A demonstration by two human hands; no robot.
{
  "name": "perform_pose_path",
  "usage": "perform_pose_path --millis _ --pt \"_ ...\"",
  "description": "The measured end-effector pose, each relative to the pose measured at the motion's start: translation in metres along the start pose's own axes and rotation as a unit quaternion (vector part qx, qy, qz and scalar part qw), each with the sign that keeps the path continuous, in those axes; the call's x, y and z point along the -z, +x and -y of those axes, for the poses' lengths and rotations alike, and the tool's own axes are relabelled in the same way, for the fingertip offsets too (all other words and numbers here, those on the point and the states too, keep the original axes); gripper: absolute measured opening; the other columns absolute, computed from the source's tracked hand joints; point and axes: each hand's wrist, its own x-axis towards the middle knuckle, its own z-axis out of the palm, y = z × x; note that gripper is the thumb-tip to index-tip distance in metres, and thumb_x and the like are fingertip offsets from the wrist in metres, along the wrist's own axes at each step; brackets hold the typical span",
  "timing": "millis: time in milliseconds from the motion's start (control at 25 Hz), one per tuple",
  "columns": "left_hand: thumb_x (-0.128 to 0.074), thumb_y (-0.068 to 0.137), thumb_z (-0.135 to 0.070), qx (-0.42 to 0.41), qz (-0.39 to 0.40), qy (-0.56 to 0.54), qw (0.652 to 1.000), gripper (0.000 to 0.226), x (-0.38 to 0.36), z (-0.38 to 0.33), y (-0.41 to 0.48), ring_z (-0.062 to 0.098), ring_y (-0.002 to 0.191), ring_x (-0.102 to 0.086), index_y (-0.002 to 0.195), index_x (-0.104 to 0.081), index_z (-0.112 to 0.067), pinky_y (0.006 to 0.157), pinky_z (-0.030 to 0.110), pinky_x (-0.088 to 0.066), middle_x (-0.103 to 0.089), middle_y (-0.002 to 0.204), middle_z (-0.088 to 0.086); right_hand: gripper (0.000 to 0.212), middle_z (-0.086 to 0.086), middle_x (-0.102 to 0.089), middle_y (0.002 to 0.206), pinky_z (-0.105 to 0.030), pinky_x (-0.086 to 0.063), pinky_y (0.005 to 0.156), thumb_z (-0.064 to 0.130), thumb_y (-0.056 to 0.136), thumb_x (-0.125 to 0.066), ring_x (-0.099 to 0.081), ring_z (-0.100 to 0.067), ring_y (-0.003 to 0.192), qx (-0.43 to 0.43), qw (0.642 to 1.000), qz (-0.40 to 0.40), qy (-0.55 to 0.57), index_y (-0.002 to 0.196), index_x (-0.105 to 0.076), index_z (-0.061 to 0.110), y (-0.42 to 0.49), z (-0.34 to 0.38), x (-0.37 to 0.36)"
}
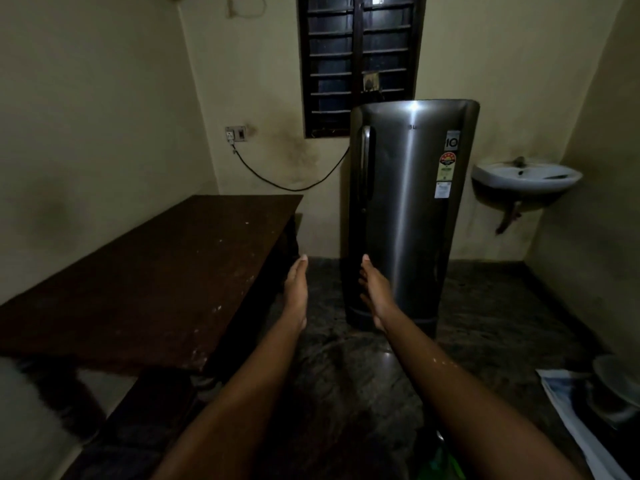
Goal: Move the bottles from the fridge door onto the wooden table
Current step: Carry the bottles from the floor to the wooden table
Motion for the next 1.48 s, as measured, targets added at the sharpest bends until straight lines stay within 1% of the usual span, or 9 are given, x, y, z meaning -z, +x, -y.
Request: perform_pose_path --millis 160,280,440,560,680,760,880,1240,1480 --pt "-0.039 0.097 -0.033 -0.009 -0.038 -0.028 0.999 0.044 -0.001 0.04 -0.095 0.02 0.136 -0.033 0.136 -0.041 -0.015 0.108 0.031 -0.028 -0.037 0.149 0.004 0.049 0.002 -0.054 0.119 -0.02 -0.04 0.077 0.046 0.094 -0.037 -0.05 -0.014 0.109 -0.018 0.998 0.051 -0.018 0.132 -0.047 0.016 -0.064 -0.031 0.042" --pt "-0.037 0.098 -0.029 0.012 -0.069 -0.034 0.997 0.044 -0.006 0.068 -0.185 0.02 0.137 -0.033 0.138 -0.037 -0.012 0.109 0.029 -0.026 -0.036 0.148 0.005 0.053 0.0 -0.058 0.127 -0.023 -0.042 0.075 0.054 0.09 -0.039 -0.055 -0.019 0.113 -0.056 0.995 0.073 -0.049 0.128 -0.052 0.019 -0.126 -0.059 0.081" --pt "-0.038 0.097 -0.028 0.02 -0.096 -0.031 0.995 0.045 -0.012 0.092 -0.276 0.021 0.136 -0.034 0.139 -0.036 -0.011 0.106 0.026 -0.025 -0.038 0.147 0.007 0.038 0.001 -0.058 0.103 -0.018 -0.037 0.063 0.04 0.096 -0.038 -0.054 -0.006 0.084 -0.083 0.993 0.078 -0.041 0.123 -0.053 0.019 -0.207 -0.078 0.123" --pt "-0.039 0.096 -0.03 0.036 -0.113 -0.042 0.992 0.046 -0.012 0.114 -0.325 0.022 0.136 -0.035 0.138 -0.038 -0.01 0.109 0.028 -0.025 -0.039 0.146 0.007 0.043 -0.001 -0.057 0.114 -0.017 -0.037 0.062 0.039 0.095 -0.04 -0.051 0.0 0.081 -0.097 0.992 0.08 -0.028 0.129 -0.049 0.015 -0.257 -0.094 0.15" --pt "-0.041 0.096 -0.026 0.046 -0.113 -0.054 0.991 0.044 -0.014 0.144 -0.372 0.021 0.134 -0.037 0.136 -0.04 -0.007 0.109 0.027 -0.027 -0.04 0.146 0.01 0.045 0.0 -0.055 0.119 -0.021 -0.041 0.072 0.041 0.094 -0.042 -0.052 -0.01 0.103 -0.118 0.991 0.059 -0.032 0.131 -0.047 0.017 -0.294 -0.113 0.177" --pt "-0.041 0.096 -0.026 0.061 -0.102 -0.058 0.991 0.043 -0.021 0.162 -0.406 0.019 0.132 -0.039 0.135 -0.041 -0.007 0.105 0.025 -0.029 -0.043 0.143 0.009 0.046 0.0 -0.058 0.122 -0.03 -0.044 0.09 0.045 0.092 -0.044 -0.054 -0.017 0.114 -0.122 0.991 0.04 -0.043 0.128 -0.052 0.017 -0.312 -0.129 0.194" --pt "-0.042 0.096 -0.023 0.086 -0.09 -0.056 0.991 0.041 -0.036 0.188 -0.454 0.017 0.127 -0.042 0.133 -0.043 -0.007 0.101 0.023 -0.031 -0.046 0.14 0.009 0.049 -0.006 -0.061 0.128 -0.041 -0.041 0.107 0.051 0.086 -0.05 -0.057 -0.022 0.117 -0.138 0.987 0.018 -0.079 0.121 -0.058 0.017 -0.34 -0.161 0.227" --pt "-0.05 0.093 -0.017 0.111 -0.127 0.026 0.985 0.039 -0.093 0.242 -0.468 0.024 0.126 -0.046 0.129 -0.049 -0.002 0.095 0.021 -0.032 -0.051 0.135 0.015 0.038 -0.005 -0.061 0.116 -0.028 -0.039 0.096 0.025 0.09 -0.055 -0.054 -0.02 0.115 -0.14 0.979 -0.006 -0.147 0.121 -0.058 0.004 -0.33 -0.177 0.324" --pt "-0.053 0.091 -0.012 0.128 -0.225 0.05 0.965 0.035 -0.164 0.281 -0.418 0.031 0.122 -0.05 0.123 -0.052 0.001 0.091 0.024 -0.035 -0.055 0.129 0.021 0.035 -0.02 -0.06 0.124 -0.021 -0.042 0.079 0.014 0.089 -0.057 -0.057 -0.026 0.111 -0.115 0.958 0.123 -0.233 0.119 -0.056 -0.004 -0.219 -0.191 0.363"
